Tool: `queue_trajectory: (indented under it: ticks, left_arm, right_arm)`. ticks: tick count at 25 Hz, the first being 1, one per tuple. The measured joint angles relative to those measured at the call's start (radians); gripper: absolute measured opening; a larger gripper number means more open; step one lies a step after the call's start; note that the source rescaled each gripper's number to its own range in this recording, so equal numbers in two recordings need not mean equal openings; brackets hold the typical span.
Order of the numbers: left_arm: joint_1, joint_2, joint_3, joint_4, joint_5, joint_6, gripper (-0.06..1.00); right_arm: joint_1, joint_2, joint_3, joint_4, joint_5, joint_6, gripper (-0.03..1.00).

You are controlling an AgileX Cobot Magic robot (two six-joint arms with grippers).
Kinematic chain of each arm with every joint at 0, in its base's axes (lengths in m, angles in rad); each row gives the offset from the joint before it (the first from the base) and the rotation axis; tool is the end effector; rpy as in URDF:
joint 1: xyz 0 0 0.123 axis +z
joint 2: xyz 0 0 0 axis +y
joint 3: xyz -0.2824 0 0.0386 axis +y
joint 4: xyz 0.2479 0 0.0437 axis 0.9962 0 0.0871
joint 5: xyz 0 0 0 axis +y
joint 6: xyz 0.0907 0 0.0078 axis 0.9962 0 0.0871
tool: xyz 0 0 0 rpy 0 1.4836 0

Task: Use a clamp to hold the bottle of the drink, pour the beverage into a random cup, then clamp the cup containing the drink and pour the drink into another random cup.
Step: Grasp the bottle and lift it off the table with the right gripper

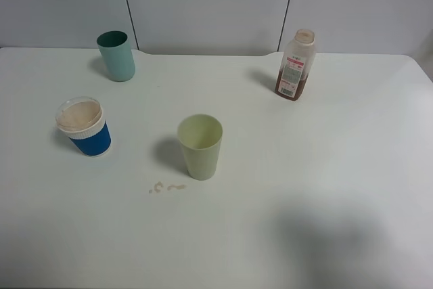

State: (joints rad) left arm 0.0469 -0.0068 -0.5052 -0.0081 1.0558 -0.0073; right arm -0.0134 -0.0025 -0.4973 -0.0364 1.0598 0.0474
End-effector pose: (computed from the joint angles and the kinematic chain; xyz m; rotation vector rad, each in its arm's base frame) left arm -0.0063 -0.0009 0.2790 -0.0545 2.0267 0.0153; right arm -0.0049 -0.0028 0.2765 0.0638 2.0421 -0.0223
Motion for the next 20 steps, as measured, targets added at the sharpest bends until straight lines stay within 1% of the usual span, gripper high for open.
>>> queue_trajectory:
  ticks: [20]
  left_arm:
    - [0.000, 0.000, 0.000, 0.000, 0.000, 0.000, 0.93]
  right_arm:
    - [0.000, 0.000, 0.000, 0.000, 0.000, 0.000, 1.00]
